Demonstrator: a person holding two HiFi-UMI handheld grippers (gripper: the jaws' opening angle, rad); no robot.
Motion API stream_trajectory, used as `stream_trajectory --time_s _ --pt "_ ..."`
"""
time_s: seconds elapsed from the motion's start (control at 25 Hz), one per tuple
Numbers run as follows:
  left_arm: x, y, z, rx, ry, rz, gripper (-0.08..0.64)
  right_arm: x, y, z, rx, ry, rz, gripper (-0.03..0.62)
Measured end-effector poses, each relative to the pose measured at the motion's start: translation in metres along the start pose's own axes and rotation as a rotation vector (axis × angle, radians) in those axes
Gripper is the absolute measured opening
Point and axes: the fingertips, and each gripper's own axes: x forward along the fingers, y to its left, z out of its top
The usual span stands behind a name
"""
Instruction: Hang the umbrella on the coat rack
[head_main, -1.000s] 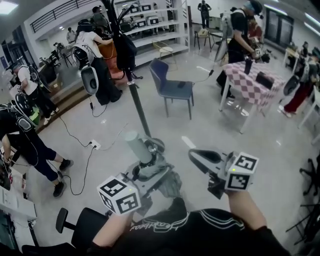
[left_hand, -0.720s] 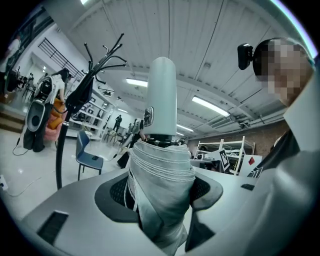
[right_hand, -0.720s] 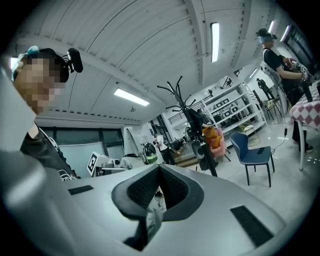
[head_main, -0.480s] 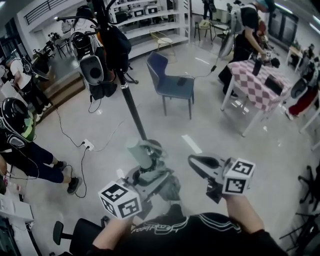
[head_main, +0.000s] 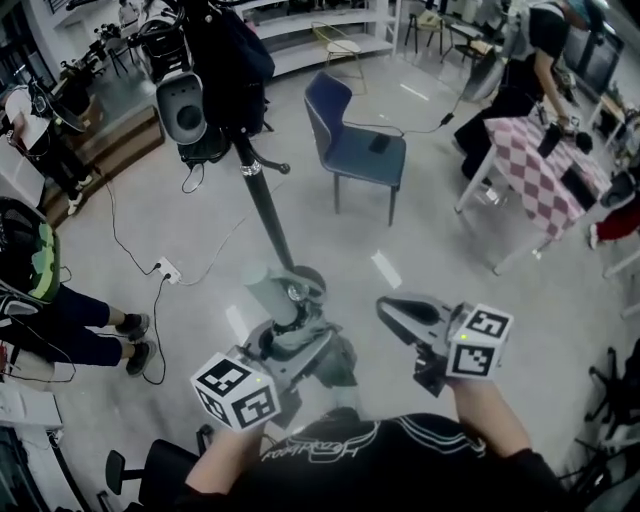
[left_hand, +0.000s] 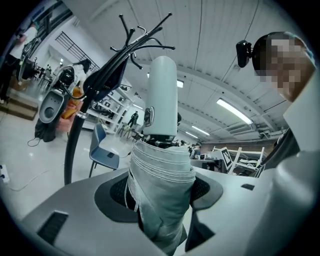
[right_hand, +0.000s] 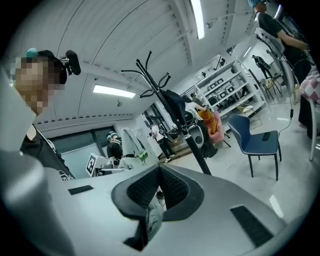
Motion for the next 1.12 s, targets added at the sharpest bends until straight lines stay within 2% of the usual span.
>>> stream_trajectory --time_s 0.24,0.4,0.56,0.8,1.12 --pt "0.010 0.023 0.020 -0.007 -0.024 0.028 0.250 0.016 -0.010 0.016 -0.010 0.022 0.010 0.011" --pt "0.015 0.024 0.039 0.005 -0.055 0.017 0.250 0.023 -0.013 0.032 -0.026 -0.003 0.040 0.011" --pt "0.023 0.032 0.050 0.011 -0.051 0.043 0.250 0.033 -0.025 0.046 -0.018 -0.012 0.079 0.011" --pt "0.047 0.053 0.066 0.017 -0.055 0.117 0.250 0.051 -0.059 0.071 0.003 -0.019 0.161 0.011" --pt "0.075 0.087 0.091 -0.014 -0.093 0.242 0.250 0.085 -0.104 0.112 -0.010 0.026 0.275 0.011"
